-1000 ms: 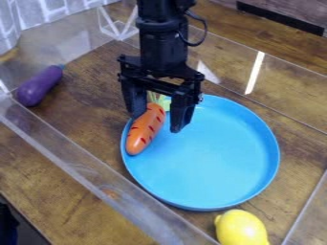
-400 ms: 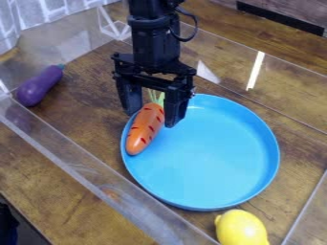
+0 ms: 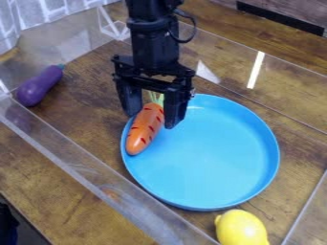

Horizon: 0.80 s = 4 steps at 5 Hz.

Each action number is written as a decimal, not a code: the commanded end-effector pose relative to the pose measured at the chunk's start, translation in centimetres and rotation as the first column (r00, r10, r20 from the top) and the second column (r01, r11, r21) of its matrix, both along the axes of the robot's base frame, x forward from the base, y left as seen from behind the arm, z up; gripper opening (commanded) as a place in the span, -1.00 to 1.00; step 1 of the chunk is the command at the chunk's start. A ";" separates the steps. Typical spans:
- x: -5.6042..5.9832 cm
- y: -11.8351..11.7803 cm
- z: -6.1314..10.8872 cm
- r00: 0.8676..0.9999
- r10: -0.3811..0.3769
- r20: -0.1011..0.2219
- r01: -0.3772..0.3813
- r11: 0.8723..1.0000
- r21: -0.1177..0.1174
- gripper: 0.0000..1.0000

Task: Remove the carrot from the blue tray and put it on the table

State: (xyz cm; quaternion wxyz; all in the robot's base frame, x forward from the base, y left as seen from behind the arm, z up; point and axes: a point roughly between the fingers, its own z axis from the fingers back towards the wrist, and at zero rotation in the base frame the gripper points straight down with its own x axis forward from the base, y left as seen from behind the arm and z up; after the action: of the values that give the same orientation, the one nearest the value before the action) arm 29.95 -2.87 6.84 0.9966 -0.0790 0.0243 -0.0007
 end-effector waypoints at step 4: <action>1.3 1.2 1.0 0.998 0.029 0.051 -0.028 0.999 -0.020 1.00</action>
State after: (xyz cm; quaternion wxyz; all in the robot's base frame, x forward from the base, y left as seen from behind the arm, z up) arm 30.14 -2.31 6.58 0.9957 -0.0897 0.0244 0.0053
